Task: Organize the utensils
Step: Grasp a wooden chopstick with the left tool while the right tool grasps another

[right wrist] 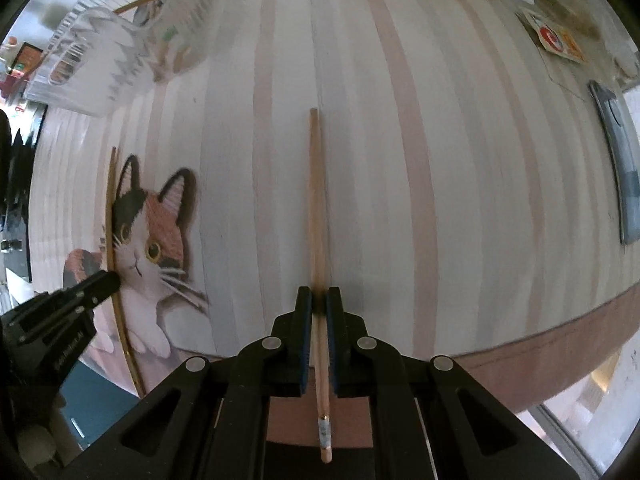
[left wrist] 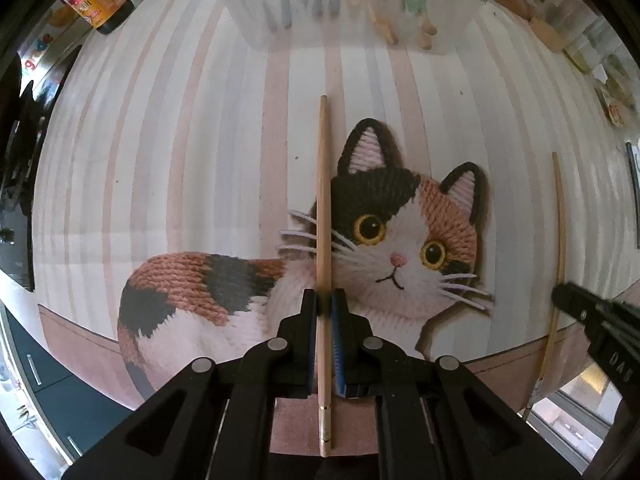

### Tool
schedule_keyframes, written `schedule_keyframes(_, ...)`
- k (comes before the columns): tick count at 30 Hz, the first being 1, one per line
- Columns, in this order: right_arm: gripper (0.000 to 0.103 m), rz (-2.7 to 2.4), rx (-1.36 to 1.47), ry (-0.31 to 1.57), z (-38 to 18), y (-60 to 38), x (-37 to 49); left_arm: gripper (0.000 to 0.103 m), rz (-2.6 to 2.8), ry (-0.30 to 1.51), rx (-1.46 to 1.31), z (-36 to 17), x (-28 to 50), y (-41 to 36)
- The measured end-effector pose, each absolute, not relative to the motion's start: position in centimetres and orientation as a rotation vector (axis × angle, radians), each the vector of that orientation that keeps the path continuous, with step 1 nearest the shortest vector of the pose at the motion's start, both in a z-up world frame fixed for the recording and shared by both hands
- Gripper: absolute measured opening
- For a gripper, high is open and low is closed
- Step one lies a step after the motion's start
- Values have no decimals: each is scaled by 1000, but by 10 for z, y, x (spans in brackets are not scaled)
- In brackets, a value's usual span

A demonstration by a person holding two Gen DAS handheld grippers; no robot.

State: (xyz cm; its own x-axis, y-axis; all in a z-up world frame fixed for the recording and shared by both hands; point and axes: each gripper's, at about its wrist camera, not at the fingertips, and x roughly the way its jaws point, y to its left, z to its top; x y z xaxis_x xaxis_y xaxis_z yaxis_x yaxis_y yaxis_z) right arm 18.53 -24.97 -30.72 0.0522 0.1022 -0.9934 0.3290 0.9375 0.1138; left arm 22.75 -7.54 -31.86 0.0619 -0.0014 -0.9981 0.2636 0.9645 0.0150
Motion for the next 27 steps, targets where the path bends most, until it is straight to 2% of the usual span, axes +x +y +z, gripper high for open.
schedule_keyframes(20, 8, -239, 320, 1510, -324, -212, 164, 5, -223, 1461, 202, -315, 221, -67)
schedule_keyframes(27, 7, -246, 355, 1472, -316, -227, 139, 5, -180, 1405, 193, -290, 210, -50)
